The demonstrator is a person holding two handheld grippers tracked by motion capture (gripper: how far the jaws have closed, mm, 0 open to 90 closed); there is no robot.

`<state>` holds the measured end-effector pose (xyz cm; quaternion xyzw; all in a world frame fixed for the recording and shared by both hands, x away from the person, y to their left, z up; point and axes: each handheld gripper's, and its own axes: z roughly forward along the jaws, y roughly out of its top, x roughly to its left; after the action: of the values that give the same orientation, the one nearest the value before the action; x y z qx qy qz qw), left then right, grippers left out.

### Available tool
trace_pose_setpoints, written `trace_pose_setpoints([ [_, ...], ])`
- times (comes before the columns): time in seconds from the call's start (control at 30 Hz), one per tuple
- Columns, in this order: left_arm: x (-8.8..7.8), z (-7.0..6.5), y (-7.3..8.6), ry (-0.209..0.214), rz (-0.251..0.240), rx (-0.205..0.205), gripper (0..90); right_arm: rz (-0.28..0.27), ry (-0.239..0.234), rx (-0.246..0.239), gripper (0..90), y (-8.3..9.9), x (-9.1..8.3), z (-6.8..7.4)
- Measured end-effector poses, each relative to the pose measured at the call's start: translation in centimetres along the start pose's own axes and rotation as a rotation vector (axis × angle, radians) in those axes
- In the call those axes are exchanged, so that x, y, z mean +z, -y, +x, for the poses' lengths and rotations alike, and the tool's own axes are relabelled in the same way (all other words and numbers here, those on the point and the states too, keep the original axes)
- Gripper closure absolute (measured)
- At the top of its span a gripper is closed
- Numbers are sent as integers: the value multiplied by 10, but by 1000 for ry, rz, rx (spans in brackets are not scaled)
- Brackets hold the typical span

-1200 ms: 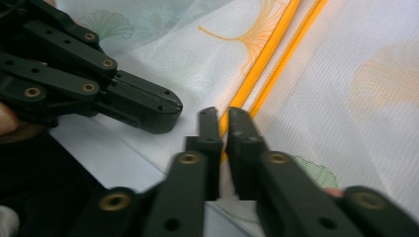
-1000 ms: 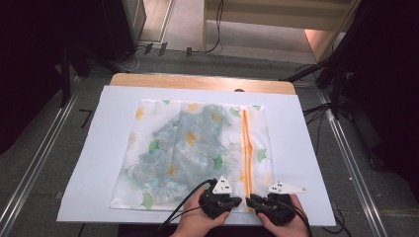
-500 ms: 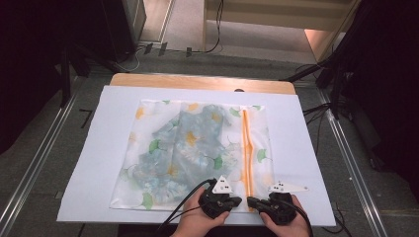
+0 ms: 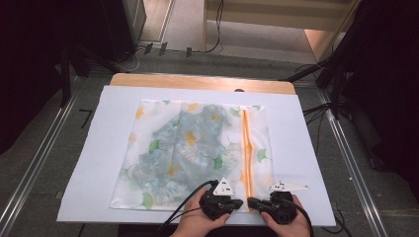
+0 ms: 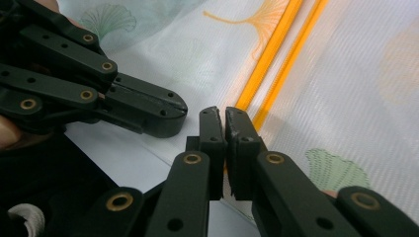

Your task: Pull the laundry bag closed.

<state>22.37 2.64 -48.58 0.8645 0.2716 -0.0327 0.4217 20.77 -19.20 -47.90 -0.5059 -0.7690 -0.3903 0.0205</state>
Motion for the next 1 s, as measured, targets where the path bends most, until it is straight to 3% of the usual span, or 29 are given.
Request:
trace_pose_setpoints([
  [0.17,0,0,0,3,1,2,900,-6,12,-12,900,0,-1,3],
  [0.27,0,-1,0,3,2,5,900,-27,3,10,900,0,-3,1],
  [0.4,0,-1,0,4,1,2,900,-24,-29,50,900,1,-2,-4],
  [0.5,1,-1,0,17,4,8,894,-14,-36,53,884,1,0,-7],
  [0.53,1,-1,0,19,2,8,893,-7,-58,76,889,1,0,-10],
  [0.63,2,-4,0,22,7,16,893,7,-57,65,900,0,0,-8],
  [0.73,3,-5,0,27,6,20,898,0,-25,22,900,0,0,-3],
  [0.9,4,-8,0,14,2,37,900,-12,-16,29,900,0,0,-2],
  [1.0,4,-12,2,-11,-2,75,900,-23,-12,27,900,-1,-1,-2],
])
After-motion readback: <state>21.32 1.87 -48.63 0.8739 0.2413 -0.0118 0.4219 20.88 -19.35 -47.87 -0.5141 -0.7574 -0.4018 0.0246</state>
